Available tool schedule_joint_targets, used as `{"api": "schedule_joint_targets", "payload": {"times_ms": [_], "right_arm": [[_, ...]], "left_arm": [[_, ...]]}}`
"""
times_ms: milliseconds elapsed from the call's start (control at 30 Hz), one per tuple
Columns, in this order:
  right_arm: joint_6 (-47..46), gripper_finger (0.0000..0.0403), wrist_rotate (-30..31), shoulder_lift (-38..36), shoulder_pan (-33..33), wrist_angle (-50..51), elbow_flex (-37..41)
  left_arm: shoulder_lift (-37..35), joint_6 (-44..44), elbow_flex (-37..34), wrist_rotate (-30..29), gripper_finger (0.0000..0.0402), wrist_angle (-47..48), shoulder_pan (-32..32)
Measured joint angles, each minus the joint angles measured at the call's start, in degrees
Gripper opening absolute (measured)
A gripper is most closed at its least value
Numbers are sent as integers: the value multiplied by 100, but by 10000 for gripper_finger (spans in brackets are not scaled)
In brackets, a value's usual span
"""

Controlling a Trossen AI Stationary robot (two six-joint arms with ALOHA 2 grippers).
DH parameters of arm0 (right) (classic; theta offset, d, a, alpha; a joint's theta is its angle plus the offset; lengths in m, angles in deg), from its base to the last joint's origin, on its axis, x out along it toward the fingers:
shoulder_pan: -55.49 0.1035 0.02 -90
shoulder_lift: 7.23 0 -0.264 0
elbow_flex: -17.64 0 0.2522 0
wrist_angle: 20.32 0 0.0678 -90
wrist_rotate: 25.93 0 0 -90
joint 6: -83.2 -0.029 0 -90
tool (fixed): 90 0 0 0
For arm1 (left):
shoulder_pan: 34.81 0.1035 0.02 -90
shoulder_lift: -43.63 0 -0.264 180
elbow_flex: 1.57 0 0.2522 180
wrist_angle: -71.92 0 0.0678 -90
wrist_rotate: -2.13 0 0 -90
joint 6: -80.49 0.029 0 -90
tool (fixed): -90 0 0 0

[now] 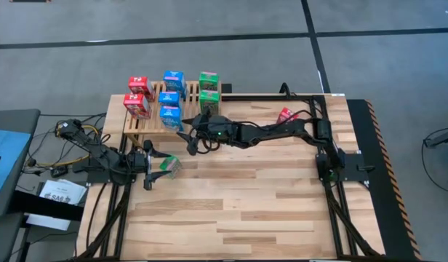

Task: Stack cereal on shelf
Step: Put the blue cereal box on the shelf aligned with the blue cereal boxes, then put the red cereal box on the shelf aligned with the red cereal boxes

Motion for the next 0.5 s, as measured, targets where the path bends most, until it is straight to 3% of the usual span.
{"api": "schedule_joint_targets", "payload": {"times_ms": [233, 500], "right_arm": [[8, 286, -2, -141, -4, 426, 10], [234, 286, -15, -814, 40, 1747, 9]], "left_arm": [[0, -1, 0, 0, 281, -2, 2], [0, -1, 0, 0, 281, -2, 2]]}}
